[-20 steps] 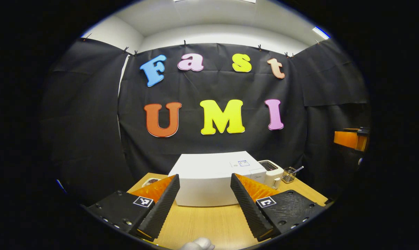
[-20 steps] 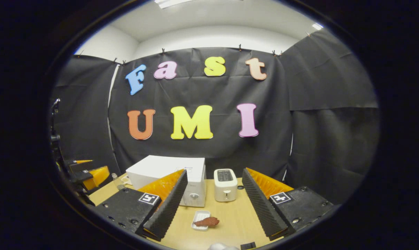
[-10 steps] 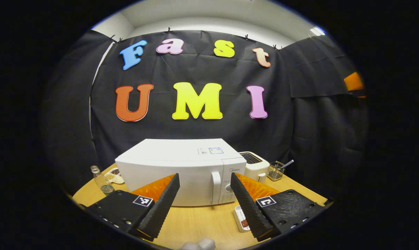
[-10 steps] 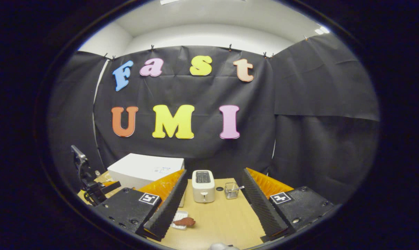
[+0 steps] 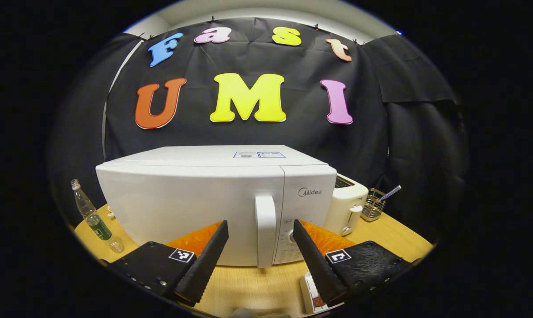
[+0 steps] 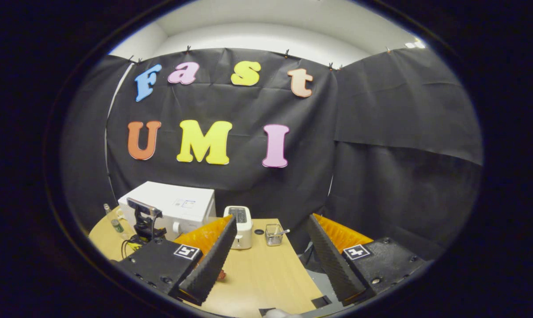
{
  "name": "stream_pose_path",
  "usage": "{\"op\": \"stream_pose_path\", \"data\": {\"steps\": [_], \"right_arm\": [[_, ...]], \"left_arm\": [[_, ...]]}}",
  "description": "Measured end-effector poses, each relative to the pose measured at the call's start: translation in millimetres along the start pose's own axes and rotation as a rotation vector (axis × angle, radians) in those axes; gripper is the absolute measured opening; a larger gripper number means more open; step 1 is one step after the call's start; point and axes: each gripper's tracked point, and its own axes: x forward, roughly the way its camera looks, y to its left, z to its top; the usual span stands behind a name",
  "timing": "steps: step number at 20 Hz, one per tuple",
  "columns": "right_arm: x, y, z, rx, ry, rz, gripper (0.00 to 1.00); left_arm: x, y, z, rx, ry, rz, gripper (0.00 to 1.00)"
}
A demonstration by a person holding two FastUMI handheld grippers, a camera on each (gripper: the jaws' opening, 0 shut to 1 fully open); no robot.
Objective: Open the microwave oven with the left hand, put the food in, and close the microwave oven.
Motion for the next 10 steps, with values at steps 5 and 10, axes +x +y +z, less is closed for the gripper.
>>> {"op": "stream_pose_path", "data": {"steps": [5,10], "right_arm": [[5.2,-4.1,-12.7,0.0,0.033,0.013,1.0],[11.3,-6.5,-16.4,0.014,0.038,0.026,1.0]], "left_arm": [[13.3,-12.8,-13.0,-0.004,0.005,-0.022,0.6],[18.8,-7.7,-9.1,-0.036,-0.027,0.014,0.25]]}}
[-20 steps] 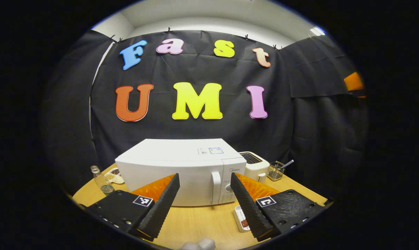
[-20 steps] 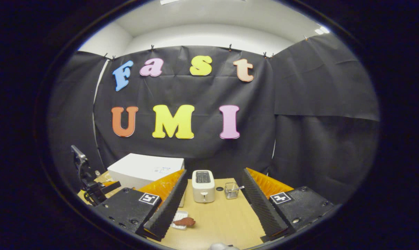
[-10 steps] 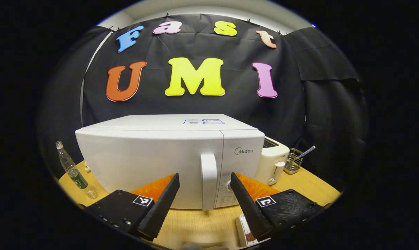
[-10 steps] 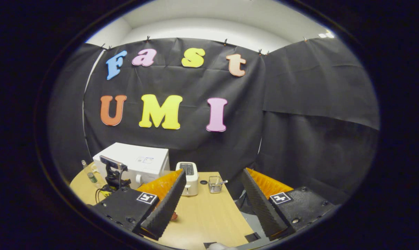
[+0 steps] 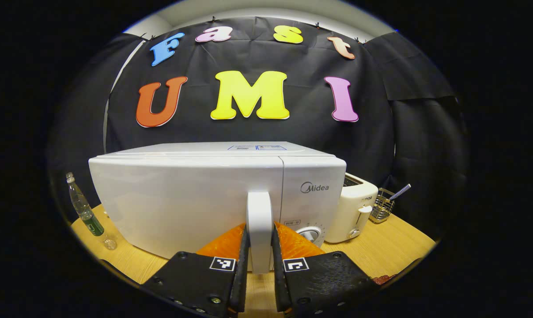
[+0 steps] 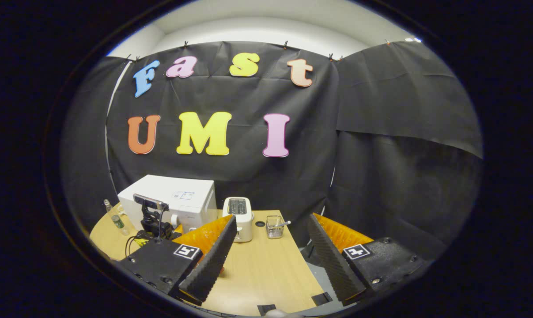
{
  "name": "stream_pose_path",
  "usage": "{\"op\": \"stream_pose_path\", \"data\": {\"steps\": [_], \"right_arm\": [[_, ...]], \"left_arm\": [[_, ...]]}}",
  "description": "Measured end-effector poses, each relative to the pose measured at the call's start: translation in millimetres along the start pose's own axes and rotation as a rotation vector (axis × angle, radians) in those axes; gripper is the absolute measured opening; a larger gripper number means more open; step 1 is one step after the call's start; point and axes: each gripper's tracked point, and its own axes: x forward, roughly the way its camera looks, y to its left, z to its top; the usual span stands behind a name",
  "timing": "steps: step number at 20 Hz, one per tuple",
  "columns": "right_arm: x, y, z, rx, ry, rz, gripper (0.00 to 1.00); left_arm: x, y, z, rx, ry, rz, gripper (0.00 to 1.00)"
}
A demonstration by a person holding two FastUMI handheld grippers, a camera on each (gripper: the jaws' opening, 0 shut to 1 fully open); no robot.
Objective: Open the microwave oven with the left hand, put the food in, and close the microwave oven.
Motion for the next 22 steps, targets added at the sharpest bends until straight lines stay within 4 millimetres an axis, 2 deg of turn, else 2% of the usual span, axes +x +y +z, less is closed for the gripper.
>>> {"op": "stream_pose_path", "data": {"steps": [3,4,5,6,9,10,13,14,15,16,17,18,21,22], "right_arm": [[3.3,1.6,-1.7,-0.002,0.009,0.007,1.0],[3.8,3.0,-0.9,-0.003,0.01,0.012,1.0],[4.3,3.8,-1.1,-0.007,0.012,0.016,0.95],[4.2,5.3,0.1,-0.011,0.011,0.021,1.0],[3.6,8.4,2.3,-0.032,0.008,0.032,1.0],[3.9,9.4,4.6,-0.037,0.004,0.036,0.95],[5.7,16.9,6.3,-0.035,-0.002,0.061,1.0],[7.0,20.5,6.9,-0.032,-0.001,0.073,1.0],[7.4,23.2,5.6,-0.031,0.001,0.079,0.95],[8.0,26.2,4.9,-0.034,0.004,0.088,1.0],[7.6,31.0,3.9,-0.035,0.005,0.101,0.95],[7.4,35.2,4.5,-0.036,0.004,0.117,1.0],[7.9,49.0,1.0,-0.044,0.004,0.153,1.0],[7.6,55.1,-0.9,-0.043,0.006,0.17,0.95]], "left_arm": [[-4.1,2.2,0.1,0.018,0.003,0.01,0.16],[-2.7,4.2,0.4,0.024,0.002,0.013,0.16],[-3.6,4.5,-0.5,0.02,0.007,0.012,0.12],[-4.0,3.7,0.4,0.012,0.01,0.016,0.12],[-4.8,3.9,0.4,0.031,0.012,0.018,0.11],[-5.0,3.5,-1.9,0.034,0.017,0.014,0.11],[-7.1,3.3,-2.8,0.053,0.028,-0.004,0.11],[-11.9,3.3,-4.2,0.04,0.039,-0.003,0.12],[-23.7,4.2,-5.1,0.042,0.031,0.002,0.11],[-37.7,5.8,-7.1,0.066,0.013,0.003,0.11],[-48.2,7.9,-8.8,0.09,-0.001,0.004,0.11],[-59.2,10.5,-11.5,0.103,0.0,-0.001,0.11],[-92.3,19.4,-18.8,0.086,0.037,-0.034,0.11],[-102.7,22.0,-20.8,0.09,0.05,-0.043,0.11]]}}
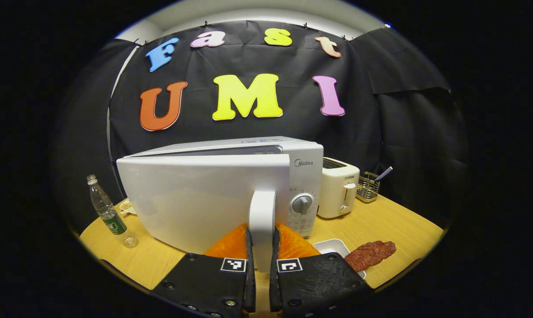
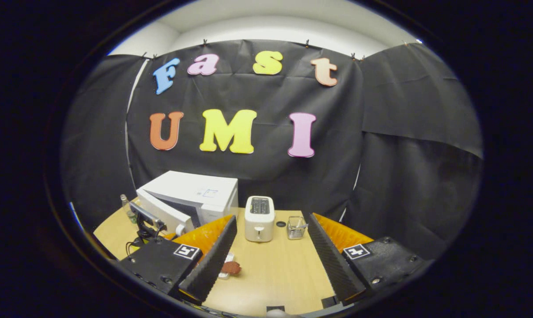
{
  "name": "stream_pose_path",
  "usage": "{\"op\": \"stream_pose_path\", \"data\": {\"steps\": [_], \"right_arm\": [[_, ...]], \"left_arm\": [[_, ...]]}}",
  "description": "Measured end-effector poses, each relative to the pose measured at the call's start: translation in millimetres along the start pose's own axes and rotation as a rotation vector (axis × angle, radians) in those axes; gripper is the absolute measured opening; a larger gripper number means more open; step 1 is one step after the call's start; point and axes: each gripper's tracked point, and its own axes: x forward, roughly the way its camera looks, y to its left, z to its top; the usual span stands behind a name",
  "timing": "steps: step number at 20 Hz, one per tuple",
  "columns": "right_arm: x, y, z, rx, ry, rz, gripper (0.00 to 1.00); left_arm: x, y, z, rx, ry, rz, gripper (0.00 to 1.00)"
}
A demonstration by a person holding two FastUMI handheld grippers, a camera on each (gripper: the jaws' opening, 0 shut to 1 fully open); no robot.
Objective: Open the microwave oven with the left hand, put the food in, and close the microwave oven.
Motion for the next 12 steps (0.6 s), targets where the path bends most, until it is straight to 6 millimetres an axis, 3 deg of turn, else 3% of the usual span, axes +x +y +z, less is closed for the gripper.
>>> {"op": "stream_pose_path", "data": {"steps": [1,3,4,5,6,7,8,9,10,11,12], "right_arm": [[-0.3,7.7,-1.4,0.004,0.002,0.018,1.0],[-2.9,20.5,-4.1,0.012,0.003,0.048,1.0],[-4.2,26.2,-5.1,0.013,0.006,0.061,0.95],[-6.3,29.5,-8.0,0.013,0.008,0.069,1.0],[-8.5,32.6,-10.0,0.008,0.014,0.077,0.95],[-10.6,34.1,-12.4,0.001,0.018,0.082,1.0],[-12.3,34.0,-12.5,-0.004,0.018,0.083,1.0],[-14.3,31.2,-10.9,-0.006,0.017,0.081,0.95],[-15.6,29.1,-9.2,-0.006,0.015,0.078,0.95],[-17.7,26.9,-8.2,-0.003,0.01,0.077,0.95],[-19.5,24.8,-7.2,-0.001,0.007,0.075,0.95]], "left_arm": [[-9.0,3.1,-1.2,0.005,0.005,-0.007,0.11],[-24.0,10.4,-5.8,0.012,0.014,-0.015,0.12],[-29.7,14.6,-6.3,0.024,0.009,-0.003,0.15],[-36.2,22.8,-6.9,0.043,0.002,0.026,0.24],[-40.6,31.6,-6.0,0.059,-0.005,0.047,0.27],[-38.9,33.3,-8.0,0.062,0.001,0.052,0.58],[-38.6,37.2,-5.7,0.057,-0.007,0.06,0.58],[-36.9,39.1,-2.6,0.05,-0.015,0.066,0.8],[-34.4,42.4,-1.3,0.047,-0.016,0.079,0.83],[-33.3,40.9,-2.9,0.038,-0.008,0.075,0.94],[-33.0,41.1,-2.6,0.036,-0.003,0.079,0.95]]}}
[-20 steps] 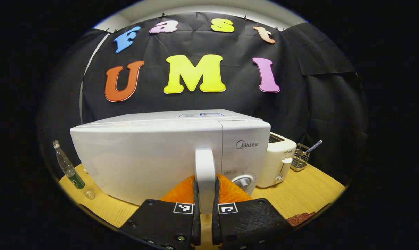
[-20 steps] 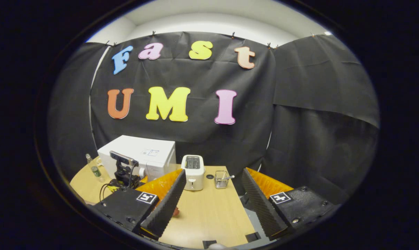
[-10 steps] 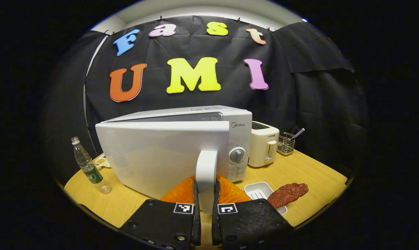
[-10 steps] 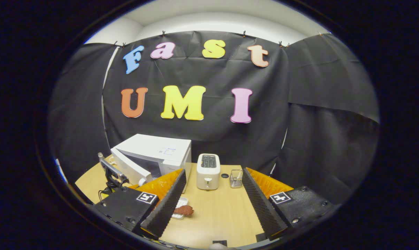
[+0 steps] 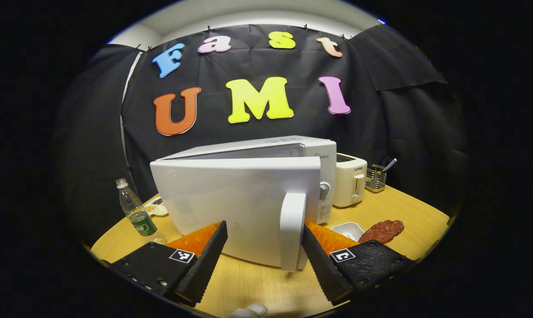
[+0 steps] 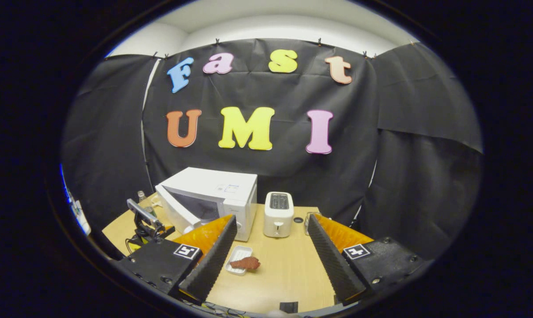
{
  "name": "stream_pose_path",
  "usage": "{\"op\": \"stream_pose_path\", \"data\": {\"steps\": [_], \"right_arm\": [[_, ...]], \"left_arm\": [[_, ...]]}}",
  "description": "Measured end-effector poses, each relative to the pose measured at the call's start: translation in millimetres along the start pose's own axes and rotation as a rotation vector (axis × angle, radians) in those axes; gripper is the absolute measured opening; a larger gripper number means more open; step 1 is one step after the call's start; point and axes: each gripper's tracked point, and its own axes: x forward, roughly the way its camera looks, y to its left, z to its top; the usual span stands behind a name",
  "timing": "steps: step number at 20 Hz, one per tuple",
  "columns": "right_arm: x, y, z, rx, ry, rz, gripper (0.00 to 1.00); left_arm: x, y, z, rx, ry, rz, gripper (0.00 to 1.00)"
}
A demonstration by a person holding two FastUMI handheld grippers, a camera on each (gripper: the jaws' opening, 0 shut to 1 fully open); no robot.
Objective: Open the microwave oven with the left hand, put the food in, and close the microwave oven.
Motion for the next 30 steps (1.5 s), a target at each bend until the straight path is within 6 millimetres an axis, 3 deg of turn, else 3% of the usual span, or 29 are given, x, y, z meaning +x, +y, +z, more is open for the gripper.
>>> {"op": "stream_pose_path", "data": {"steps": [2,3,4,6,7,8,9,11,13,17,18,20,21,23,24,25,27,29,30], "right_arm": [[-2.0,-6.3,-1.2,0.0,0.0,-0.01,0.95],[-3.8,-8.2,-3.3,0.004,0.001,-0.01,1.0],[-6.2,-9.4,-4.7,0.011,0.003,-0.011,0.95],[-9.3,-11.1,-7.9,0.022,0.004,-0.011,1.0],[-10.4,-12.1,-10.3,0.026,0.007,-0.01,0.95],[-11.0,-11.7,-11.3,0.032,0.008,-0.009,1.0],[-11.8,-10.6,-12.4,0.039,0.007,-0.006,0.95],[-12.7,-1.9,-14.0,0.04,0.005,0.005,1.0],[-15.5,11.3,-17.5,0.033,0.003,0.023,0.95],[-22.0,40.9,-17.2,-0.003,-0.013,0.054,0.95],[-22.8,49.3,-18.6,-0.016,-0.011,0.061,1.0],[-24.7,68.6,-19.4,-0.008,-0.015,0.085,0.95],[-25.3,79.3,-20.7,0.002,-0.013,0.098,1.0],[-25.2,100.8,-24.9,0.008,-0.001,0.122,0.95],[-25.6,111.0,-24.5,0.011,0.001,0.134,1.0],[-25.9,121.7,-23.9,0.011,0.002,0.15,0.95],[-27.0,141.6,-20.7,0.004,-0.009,0.17,1.0],[-25.0,159.8,-18.7,-0.002,-0.015,0.192,0.95],[-23.9,166.0,-18.0,-0.006,-0.016,0.199,1.0]], "left_arm": [[-1.7,0.4,1.2,0.007,-0.001,0.01,0.95],[-2.6,0.6,1.0,0.006,-0.001,0.013,0.95],[-3.5,1.5,1.7,0.005,-0.002,0.013,0.95],[-8.7,3.9,1.1,0.005,0.008,0.012,0.95],[-12.5,5.3,0.0,0.006,0.012,0.012,0.95],[-17.4,8.2,-0.2,0.008,0.013,0.014,0.95],[-21.8,12.7,0.0,0.007,0.016,0.017,0.95],[-34.5,20.9,-1.7,0.001,0.027,0.024,0.95],[-49.8,32.6,-5.0,-0.026,0.05,0.034,0.95],[-85.2,58.5,-12.2,-0.039,0.078,0.052,0.95],[-92.5,65.4,-13.3,-0.033,0.077,0.058,0.95],[-109.7,83.4,-18.3,-0.036,0.081,0.073,0.95],[-117.8,93.0,-20.4,-0.034,0.085,0.081,0.95],[-132.8,110.3,-24.6,-0.026,0.085,0.093,0.95],[-139.5,117.6,-26.4,-0.017,0.085,0.094,0.95],[-146.3,126.9,-27.5,-0.012,0.081,0.098,0.95],[-157.6,147.1,-32.0,-0.004,0.086,0.111,0.95],[-167.2,167.2,-36.0,-0.003,0.09,0.122,0.95],[-171.0,177.6,-37.9,0.0,0.092,0.13,0.95]]}}
